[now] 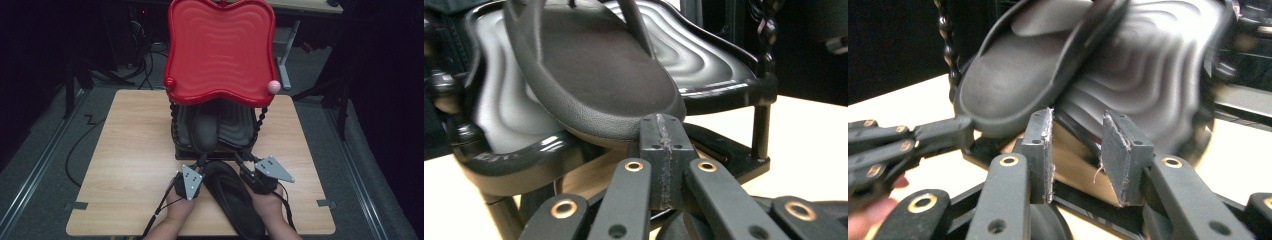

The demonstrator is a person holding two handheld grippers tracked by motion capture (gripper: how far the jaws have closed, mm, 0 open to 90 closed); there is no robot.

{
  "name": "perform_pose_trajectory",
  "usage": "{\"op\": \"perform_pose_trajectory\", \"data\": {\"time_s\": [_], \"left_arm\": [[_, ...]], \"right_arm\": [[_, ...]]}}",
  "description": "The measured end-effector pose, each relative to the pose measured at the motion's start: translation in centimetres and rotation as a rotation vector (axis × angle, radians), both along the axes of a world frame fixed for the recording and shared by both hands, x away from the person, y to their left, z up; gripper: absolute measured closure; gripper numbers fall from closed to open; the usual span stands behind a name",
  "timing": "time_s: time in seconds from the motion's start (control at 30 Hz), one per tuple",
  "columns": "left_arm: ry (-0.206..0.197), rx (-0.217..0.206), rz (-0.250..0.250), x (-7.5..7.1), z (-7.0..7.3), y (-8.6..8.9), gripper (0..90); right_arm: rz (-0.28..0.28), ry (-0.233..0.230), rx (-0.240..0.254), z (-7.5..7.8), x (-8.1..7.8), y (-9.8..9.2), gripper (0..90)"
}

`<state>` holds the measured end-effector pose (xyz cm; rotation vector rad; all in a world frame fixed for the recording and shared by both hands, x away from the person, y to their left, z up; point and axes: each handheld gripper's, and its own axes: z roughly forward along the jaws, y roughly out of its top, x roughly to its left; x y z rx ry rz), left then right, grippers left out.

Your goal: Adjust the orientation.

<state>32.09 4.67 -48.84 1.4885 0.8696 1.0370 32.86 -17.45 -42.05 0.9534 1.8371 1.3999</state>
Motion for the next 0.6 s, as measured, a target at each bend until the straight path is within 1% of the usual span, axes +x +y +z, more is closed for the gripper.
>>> {"op": "perform_pose_trajectory", "data": {"time_s": [0.1,0.17,0.2,0.23,0.27,0.33,0.37,0.43,0.47,0.5,0.6], "left_arm": [[0.015,-0.025,0.002,-0.1,0.0,0.0,89.9],[0.015,-0.023,0.005,-0.2,0.0,0.0,89.9],[0.015,-0.023,0.005,-0.2,0.0,0.0,89.9],[0.018,-0.032,0.009,-0.2,0.1,0.1,89.9],[0.020,-0.035,0.009,-0.2,0.2,0.1,89.9],[0.017,-0.038,0.013,-0.3,0.2,0.1,89.9],[0.017,-0.038,0.013,-0.3,0.2,0.1,89.9],[0.016,-0.036,0.013,-0.2,0.2,0.1,89.9],[0.013,-0.035,0.014,-0.2,0.1,0.0,89.9],[0.013,-0.035,0.014,-0.2,0.1,0.0,89.9],[0.006,-0.028,0.004,-0.1,-0.1,0.0,89.9]], "right_arm": [[0.002,0.015,0.016,-0.8,-1.0,-1.5,65.6],[0.002,0.034,0.021,-1.5,-1.4,-2.2,65.5],[0.002,0.034,0.021,-1.5,-1.4,-2.2,65.5],[0.019,0.042,0.003,-1.6,-1.2,-2.1,64.5],[0.027,0.045,0.010,-1.4,-1.0,-1.8,64.2],[0.032,0.039,0.014,-1.0,-0.1,-0.9,64.2],[0.032,0.039,0.014,-1.0,-0.1,-0.9,64.2],[0.035,0.036,0.013,-0.6,1.3,0.5,64.3],[0.035,0.043,0.016,-0.2,2.4,1.7,64.3],[0.035,0.043,0.016,-0.2,2.4,1.7,64.3],[0.025,0.051,0.016,0.5,4.6,3.9,64.4]]}}
